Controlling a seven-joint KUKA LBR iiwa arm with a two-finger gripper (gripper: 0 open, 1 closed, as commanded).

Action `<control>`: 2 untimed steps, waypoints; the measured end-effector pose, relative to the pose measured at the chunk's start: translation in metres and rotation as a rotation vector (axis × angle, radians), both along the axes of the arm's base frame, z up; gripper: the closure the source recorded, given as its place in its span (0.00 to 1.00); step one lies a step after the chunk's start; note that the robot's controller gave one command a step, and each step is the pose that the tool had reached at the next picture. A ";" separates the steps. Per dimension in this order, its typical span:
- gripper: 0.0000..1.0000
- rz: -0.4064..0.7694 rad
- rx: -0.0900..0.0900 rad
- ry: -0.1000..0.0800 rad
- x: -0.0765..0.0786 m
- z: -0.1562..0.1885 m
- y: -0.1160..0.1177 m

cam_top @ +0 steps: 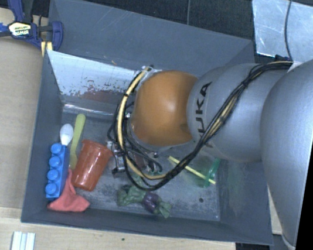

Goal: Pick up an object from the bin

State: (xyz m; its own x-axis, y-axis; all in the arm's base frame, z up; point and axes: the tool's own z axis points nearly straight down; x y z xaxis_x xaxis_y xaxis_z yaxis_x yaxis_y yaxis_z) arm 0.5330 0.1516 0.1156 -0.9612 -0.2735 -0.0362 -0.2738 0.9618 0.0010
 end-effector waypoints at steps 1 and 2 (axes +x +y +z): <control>1.00 0.045 -0.001 0.003 0.013 0.057 -0.022; 1.00 0.117 -0.004 0.007 0.032 0.148 -0.033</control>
Offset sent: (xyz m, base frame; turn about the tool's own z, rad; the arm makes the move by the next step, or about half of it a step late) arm 0.0362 -0.0362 0.1637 -0.1316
